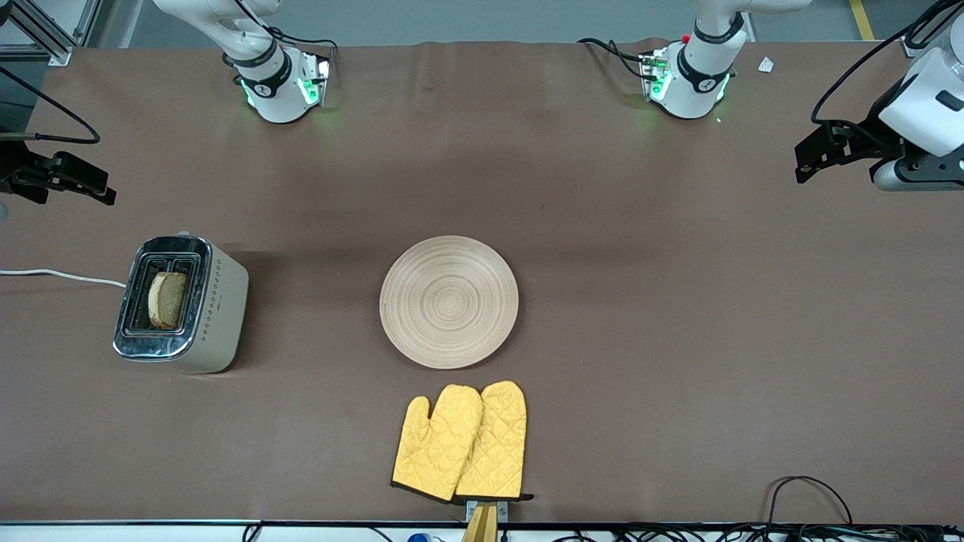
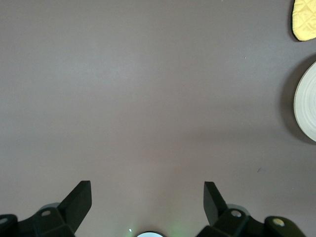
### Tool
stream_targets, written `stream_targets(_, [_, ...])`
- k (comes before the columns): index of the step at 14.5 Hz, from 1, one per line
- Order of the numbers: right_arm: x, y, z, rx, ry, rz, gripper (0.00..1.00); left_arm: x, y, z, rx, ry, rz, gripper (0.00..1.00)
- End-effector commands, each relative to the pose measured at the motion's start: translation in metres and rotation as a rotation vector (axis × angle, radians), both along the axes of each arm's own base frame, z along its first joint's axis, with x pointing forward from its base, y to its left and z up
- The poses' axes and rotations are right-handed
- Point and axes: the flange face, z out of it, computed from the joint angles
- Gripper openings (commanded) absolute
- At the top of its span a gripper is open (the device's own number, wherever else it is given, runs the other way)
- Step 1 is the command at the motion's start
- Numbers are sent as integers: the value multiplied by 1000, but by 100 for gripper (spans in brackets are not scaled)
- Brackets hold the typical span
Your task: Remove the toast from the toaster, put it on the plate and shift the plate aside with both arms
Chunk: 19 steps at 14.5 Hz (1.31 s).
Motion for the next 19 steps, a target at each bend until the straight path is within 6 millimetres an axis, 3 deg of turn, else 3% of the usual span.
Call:
stream_targets(1, [-8, 1, 5, 9, -7, 13, 100, -1, 1, 4, 6, -11, -7, 100])
stream_targets(16, [-1, 5, 1, 11, -27, 15, 100, 3, 2, 6, 2, -17, -8, 100])
stream_targets(17, [4, 0, -6, 11, -33, 11, 100, 3, 0, 6, 3, -17, -8, 100])
stream_targets(19, [15, -15, -41, 14, -24, -16, 100, 3, -1, 5, 3, -16, -13, 100])
